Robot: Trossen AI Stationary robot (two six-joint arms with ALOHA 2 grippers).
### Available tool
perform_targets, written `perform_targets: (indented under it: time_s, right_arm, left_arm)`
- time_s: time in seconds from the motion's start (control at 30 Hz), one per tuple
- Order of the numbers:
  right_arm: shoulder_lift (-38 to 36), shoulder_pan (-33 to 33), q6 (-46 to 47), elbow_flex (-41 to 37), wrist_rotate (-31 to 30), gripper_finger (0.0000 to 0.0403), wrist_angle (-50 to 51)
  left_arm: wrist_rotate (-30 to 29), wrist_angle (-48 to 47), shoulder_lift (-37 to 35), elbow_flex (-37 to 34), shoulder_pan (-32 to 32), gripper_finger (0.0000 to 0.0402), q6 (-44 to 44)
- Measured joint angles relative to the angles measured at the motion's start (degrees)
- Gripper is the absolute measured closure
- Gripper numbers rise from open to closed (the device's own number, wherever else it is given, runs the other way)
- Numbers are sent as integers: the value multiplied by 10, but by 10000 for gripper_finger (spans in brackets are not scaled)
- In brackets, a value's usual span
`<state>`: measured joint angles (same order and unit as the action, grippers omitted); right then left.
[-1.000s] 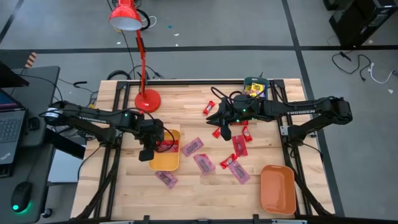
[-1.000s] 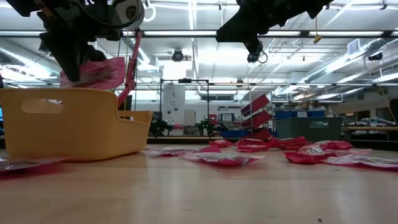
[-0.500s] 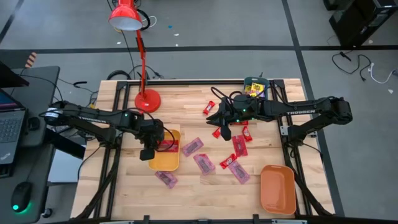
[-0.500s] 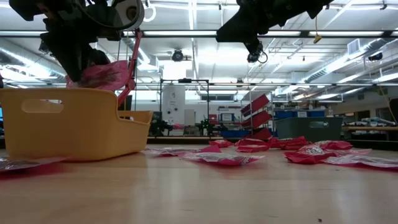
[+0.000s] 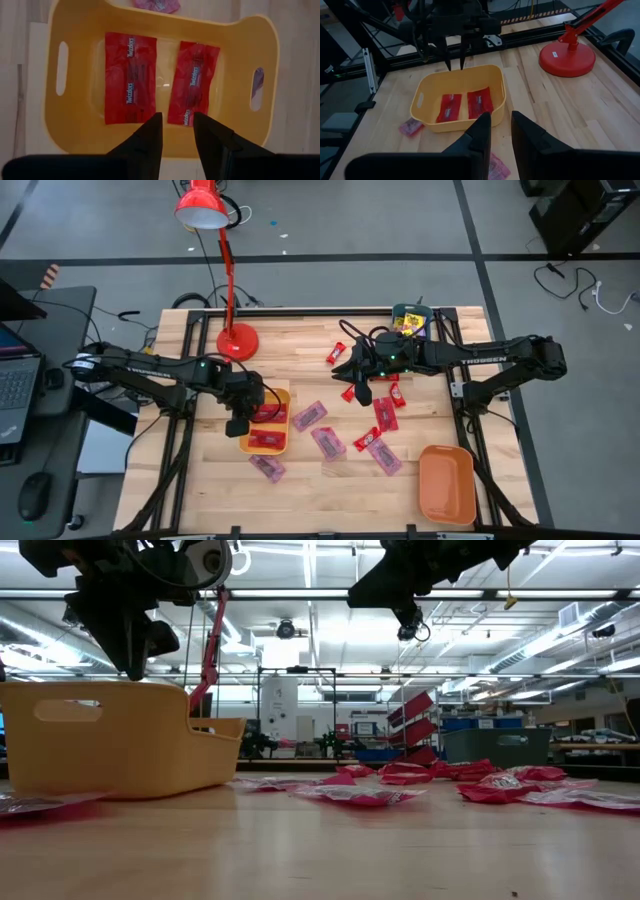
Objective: Sort candy
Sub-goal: Put the red candy pack into the yellow bin
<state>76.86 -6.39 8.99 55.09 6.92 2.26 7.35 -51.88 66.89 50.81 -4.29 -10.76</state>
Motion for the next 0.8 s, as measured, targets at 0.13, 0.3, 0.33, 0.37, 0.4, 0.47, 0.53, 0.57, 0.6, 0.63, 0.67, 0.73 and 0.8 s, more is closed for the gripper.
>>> perform_targets:
  time_s: [0.13, 0.3, 0.33, 0.37, 0.4, 0.47, 0.53, 0.57, 0.6, 0.63, 0.67, 0.73, 0.8]
  right_arm:
    - [0, 0, 0, 0, 0, 340, 0]
    - [0, 0, 0, 0, 0, 340, 0]
    - [0, 0, 0, 0, 0, 340, 0]
    - [0, 0, 0, 0, -1, 340, 0]
    - [0, 0, -1, 0, -10, 340, 0]
    - [0, 0, -2, 0, -31, 340, 0]
    - [0, 0, -4, 0, -46, 340, 1]
    - [0, 1, -9, 0, -49, 340, 1]
    - [0, 3, -14, 0, -54, 340, 1]
    - [0, 5, -20, 0, -60, 340, 1]
    - [0, 8, -26, 0, -67, 340, 2]
    - [0, 17, -39, 0, -93, 340, 12]
    - [0, 28, -50, 0, -129, 340, 31]
  left_arm:
    - [-5, 0, 0, 0, 0, 288, 0]
    - [-16, 5, 0, 0, 0, 288, 2]
    - [-20, 9, 0, 0, 1, 288, 4]
    - [-24, 15, 0, 0, 2, 288, 8]
    - [-31, 19, 0, 1, 2, 288, 13]
    - [-35, 17, 0, 7, 2, 288, 25]
    - [-42, 23, 0, 15, 2, 288, 37]
    - [-49, 26, 0, 19, 2, 288, 46]
    - [-57, 28, 0, 23, 2, 288, 54]
    - [-71, 29, 0, 28, 2, 288, 65]
    - [-84, 30, 0, 32, 2, 288, 77]
    - [-120, 42, 0, 37, 2, 288, 109]
    - [-156, 69, 0, 37, 2, 288, 146]
